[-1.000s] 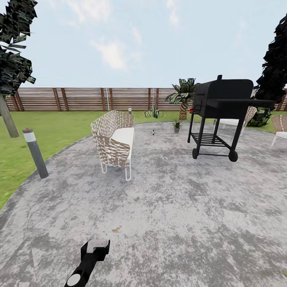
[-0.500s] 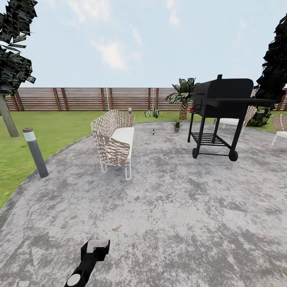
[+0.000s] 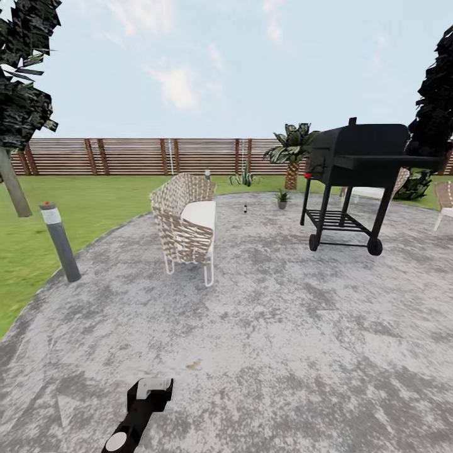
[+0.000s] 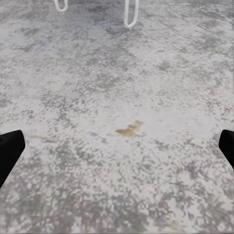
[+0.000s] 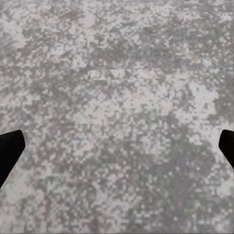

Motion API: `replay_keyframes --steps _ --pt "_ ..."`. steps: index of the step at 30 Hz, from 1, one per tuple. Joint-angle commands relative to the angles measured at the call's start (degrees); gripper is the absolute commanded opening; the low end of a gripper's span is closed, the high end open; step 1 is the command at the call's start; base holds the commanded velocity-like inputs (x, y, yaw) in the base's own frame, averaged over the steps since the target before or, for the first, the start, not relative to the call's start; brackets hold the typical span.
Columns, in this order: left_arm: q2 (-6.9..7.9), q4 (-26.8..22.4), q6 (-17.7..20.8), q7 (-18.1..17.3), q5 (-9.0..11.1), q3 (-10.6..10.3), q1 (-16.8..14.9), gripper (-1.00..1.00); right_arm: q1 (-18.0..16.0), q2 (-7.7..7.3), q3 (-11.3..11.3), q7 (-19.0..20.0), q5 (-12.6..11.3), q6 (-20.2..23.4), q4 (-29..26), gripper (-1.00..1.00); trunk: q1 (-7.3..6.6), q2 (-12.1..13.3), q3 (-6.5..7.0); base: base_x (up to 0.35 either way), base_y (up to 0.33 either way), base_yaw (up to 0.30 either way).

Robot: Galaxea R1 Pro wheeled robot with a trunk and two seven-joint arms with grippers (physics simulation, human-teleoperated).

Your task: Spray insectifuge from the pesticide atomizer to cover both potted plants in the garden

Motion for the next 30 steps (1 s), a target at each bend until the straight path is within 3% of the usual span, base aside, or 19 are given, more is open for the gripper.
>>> replay_keyframes --steps 1,13,15,18,24,30 --pt "-0.01 0.03 -0.19 -0.01 0.0 0.0 -0.03 1.0 0.01 0.04 -0.02 -0.02 -0.01 0.11 -0.1 1.0 -0.01 -0.02 -0.05 0.013 0.314 0.0" --pt "-0.1 0.15 -0.16 0.0 0.08 -0.08 -0.03 1.0 0.01 0.16 0.14 -0.03 0.11 0.03 0.11 1.0 -0.01 -0.02 -0.05 0.114 0.325 0.0" --pt "-0.87 0.14 -0.12 0.0 0.06 -0.2 -0.05 1.0 0.01 0.22 0.28 -0.02 0.09 -0.04 0.37 1.0 -0.01 -0.02 -0.05 0.186 0.316 0.0" --pt "-3.44 0.04 -0.04 0.03 0.0 -0.18 -0.22 1.0 0.01 0.3 0.34 0.05 0.03 -0.06 0.51 1.0 -0.01 -0.02 -0.05 0.187 0.315 0.0" --pt "-4.53 2.23 -0.02 -0.08 1.4 -0.44 -0.29 1.0 0.01 0.01 0.35 0.54 -0.39 -0.07 0.46 1.0 -0.01 -0.02 -0.05 0.191 0.312 0.0" --pt "-4.66 3.41 -0.02 -0.09 1.38 -0.29 -0.29 1.0 0.01 -0.02 0.25 0.59 -0.35 -0.07 0.43 1.0 -0.01 -0.02 -0.05 0.216 0.267 0.0"
